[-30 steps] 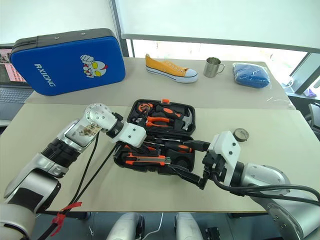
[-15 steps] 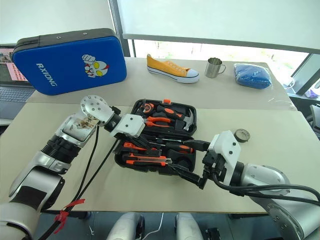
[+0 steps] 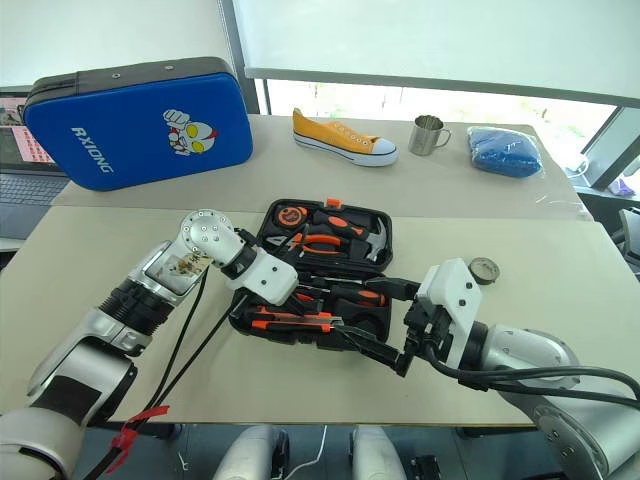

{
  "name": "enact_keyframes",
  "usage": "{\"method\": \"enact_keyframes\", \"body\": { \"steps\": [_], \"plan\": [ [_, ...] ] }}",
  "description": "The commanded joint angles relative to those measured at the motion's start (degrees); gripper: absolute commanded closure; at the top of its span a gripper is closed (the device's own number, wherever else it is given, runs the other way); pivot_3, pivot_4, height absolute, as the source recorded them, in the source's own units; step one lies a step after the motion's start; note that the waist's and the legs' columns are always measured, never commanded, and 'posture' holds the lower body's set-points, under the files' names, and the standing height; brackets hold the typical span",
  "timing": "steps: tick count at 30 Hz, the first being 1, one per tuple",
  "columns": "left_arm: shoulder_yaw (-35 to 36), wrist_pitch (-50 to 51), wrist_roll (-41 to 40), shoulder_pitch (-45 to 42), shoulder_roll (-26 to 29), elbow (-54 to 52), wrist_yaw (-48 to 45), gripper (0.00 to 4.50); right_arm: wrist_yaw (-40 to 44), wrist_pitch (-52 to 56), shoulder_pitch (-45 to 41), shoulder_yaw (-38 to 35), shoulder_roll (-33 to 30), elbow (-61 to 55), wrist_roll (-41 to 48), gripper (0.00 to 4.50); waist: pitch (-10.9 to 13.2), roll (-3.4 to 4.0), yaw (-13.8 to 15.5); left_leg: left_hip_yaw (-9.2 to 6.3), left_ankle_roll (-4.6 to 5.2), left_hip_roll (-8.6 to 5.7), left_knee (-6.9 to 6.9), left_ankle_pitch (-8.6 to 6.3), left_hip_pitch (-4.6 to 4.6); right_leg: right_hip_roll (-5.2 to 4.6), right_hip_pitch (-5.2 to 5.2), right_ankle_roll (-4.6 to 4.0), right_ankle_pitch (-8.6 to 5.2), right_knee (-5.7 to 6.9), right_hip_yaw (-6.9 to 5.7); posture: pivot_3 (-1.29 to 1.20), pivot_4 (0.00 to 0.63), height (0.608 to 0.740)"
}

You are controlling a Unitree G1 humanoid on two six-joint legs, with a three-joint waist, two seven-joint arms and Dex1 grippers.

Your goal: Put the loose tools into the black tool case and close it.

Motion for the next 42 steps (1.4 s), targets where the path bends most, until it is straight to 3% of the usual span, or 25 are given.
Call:
{"method": "enact_keyframes", "body": {
  "steps": [1, 6, 9, 12, 15, 22, 35, 42],
  "plan": [
    [-3.3, -7.7, 5.5, 1.0, 0.6, 3.3, 1.6, 4.39, -0.8, 0.0, -0.3, -1.0, 0.2, -1.4, 1.2, 0.00, 0.0, 0.00, 0.0, 0.00, 0.00, 0.00, 0.00, 0.00, 0.02, 0.00, 0.03, 0.00, 0.00, -0.01, 0.00, 0.00, 0.150, 0.740],
    [-5.5, -15.8, 10.2, 0.7, 0.5, 7.4, 4.9, 4.39, -0.9, -0.3, 0.3, -0.5, 0.0, -1.4, 0.3, 0.00, -0.1, 0.07, 0.2, 0.03, 0.00, -0.01, 0.00, 0.00, 0.18, -0.01, 0.23, 0.00, 0.00, -0.03, 0.00, 0.00, 0.150, 0.740],
    [-4.8, -14.6, 8.8, 1.1, 0.2, 7.3, 5.0, 4.39, -0.9, -0.5, 0.9, -0.3, 0.0, -1.5, -0.3, 0.00, -0.2, 0.06, 0.4, 0.09, 0.01, -0.01, 0.00, 0.00, 0.47, -0.01, 0.59, 0.02, -0.01, -0.08, 0.00, 0.00, 0.150, 0.740],
    [-2.3, -8.6, 4.4, 1.5, 0.5, 4.3, 3.6, 4.39, -0.7, -0.7, 1.7, -0.4, -0.1, -1.6, -0.6, 0.00, -0.2, 0.07, 0.3, 0.13, 0.01, 0.00, -0.09, 0.00, 0.80, 0.00, 0.98, 0.04, -0.03, -0.25, 0.00, 0.00, 0.150, 0.740],
    [1.9, 3.7, -3.5, 1.6, 2.0, -2.1, -0.6, 4.39, 0.1, -1.0, 2.6, -0.8, -0.3, -1.3, -1.0, 0.00, -0.2, 0.07, -0.1, 0.11, 0.00, 0.06, -0.17, 0.00, 0.81, 0.05, 0.99, 0.05, -0.03, -0.39, 0.00, 0.00, 0.150, 0.740],
    [2.3, 14.3, -11.1, 1.3, 6.6, -10.8, -2.8, 4.39, 1.9, -1.8, 3.0, -0.8, -0.3, -0.5, -2.3, 0.00, -0.2, 0.07, -0.1, -0.23, 0.02, 0.05, -0.12, -0.01, -0.08, 0.08, 0.08, 0.02, 0.02, -0.33, 0.00, 0.00, 0.150, 0.740],
    [-1.8, 2.8, -0.9, 3.8, 4.9, -6.1, -1.2, 4.39, 3.0, -1.4, 3.6, -1.4, 0.0, -1.0, -3.0, 0.00, -0.2, 0.07, 0.6, -0.08, 0.04, -0.01, -0.12, -0.02, -0.04, 0.04, 0.17, 0.05, 0.03, -0.41, 0.00, 0.00, 0.150, 0.740],
    [-2.7, -5.6, 6.0, 4.1, 3.6, -1.1, 4.9, 4.39, 1.4, -0.3, 2.1, -0.8, 0.1, -1.8, -1.9, 0.00, -0.3, 0.21, 1.4, 0.02, 0.04, -0.05, -0.09, -0.02, 0.19, 0.02, 0.45, 0.09, 0.05, -0.44, 0.01, 0.00, 0.150, 0.740]
  ]
}}
